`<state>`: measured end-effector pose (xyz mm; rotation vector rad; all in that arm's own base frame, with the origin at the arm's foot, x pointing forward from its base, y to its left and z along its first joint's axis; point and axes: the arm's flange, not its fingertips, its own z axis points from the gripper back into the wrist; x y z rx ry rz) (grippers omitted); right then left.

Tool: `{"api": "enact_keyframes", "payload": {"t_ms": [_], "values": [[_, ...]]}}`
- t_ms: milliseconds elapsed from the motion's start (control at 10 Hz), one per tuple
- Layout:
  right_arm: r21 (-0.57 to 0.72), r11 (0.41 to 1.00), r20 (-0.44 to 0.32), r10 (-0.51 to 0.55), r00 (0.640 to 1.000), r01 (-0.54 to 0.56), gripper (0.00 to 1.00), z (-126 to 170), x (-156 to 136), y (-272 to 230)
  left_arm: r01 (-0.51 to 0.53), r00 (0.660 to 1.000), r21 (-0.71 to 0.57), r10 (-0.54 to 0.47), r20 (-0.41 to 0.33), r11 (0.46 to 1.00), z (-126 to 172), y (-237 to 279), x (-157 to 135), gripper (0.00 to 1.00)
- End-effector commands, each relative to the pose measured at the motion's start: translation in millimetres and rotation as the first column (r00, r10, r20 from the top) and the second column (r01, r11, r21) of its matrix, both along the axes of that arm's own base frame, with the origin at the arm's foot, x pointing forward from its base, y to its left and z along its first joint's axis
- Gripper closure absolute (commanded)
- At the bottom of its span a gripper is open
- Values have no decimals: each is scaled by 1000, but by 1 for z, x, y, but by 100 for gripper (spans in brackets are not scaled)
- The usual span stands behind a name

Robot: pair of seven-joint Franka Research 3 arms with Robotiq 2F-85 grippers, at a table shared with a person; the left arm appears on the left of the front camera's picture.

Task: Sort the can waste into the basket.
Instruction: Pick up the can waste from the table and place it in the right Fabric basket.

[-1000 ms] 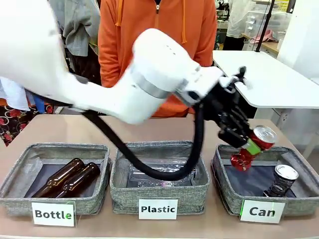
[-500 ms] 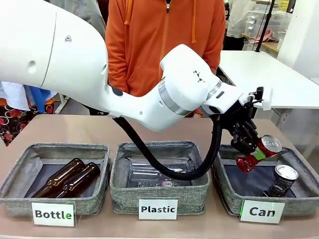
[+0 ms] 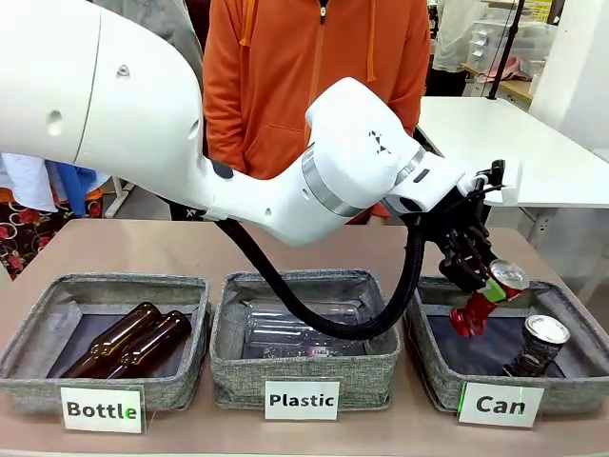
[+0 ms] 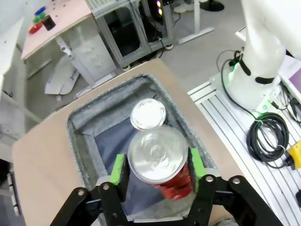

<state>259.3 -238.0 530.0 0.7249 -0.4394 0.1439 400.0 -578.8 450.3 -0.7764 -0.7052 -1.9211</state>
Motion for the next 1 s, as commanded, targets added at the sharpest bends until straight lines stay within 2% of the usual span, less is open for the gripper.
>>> {"api": "enact_keyframes", "payload": {"t_ms": [0, 400, 500, 700, 800, 900], "values": [[-13, 1000, -14, -2, 1000, 2, 0, 4, 3, -1, -6, 1000, -10, 6, 23, 1000, 0, 1, -3, 0], [-13, 1000, -14, -2, 1000, 2, 0, 4, 3, -1, -4, 1000, -21, 4, -4, 1000, 4, 8, 0, 0], [-13, 1000, -14, -2, 1000, 2, 0, 4, 3, -1, -1, 998, -3, 1, -64, 1000, 5, 16, 2, 0], [-13, 1000, -14, -2, 1000, 2, 0, 4, 3, -1, -28, 979, 67, 41, -200, 997, 10, 72, 1, 0], [0, 1000, 0, 0, 1000, 0, 0, 0, 0, 0, -79, 947, 105, 107, -304, 991, 15, 119, -12, 0], [57, 998, -17, -17, 1000, 18, 0, 0, 30, 14, -80, 915, 111, 117, -385, 991, 16, 161, -28, 0]]}}
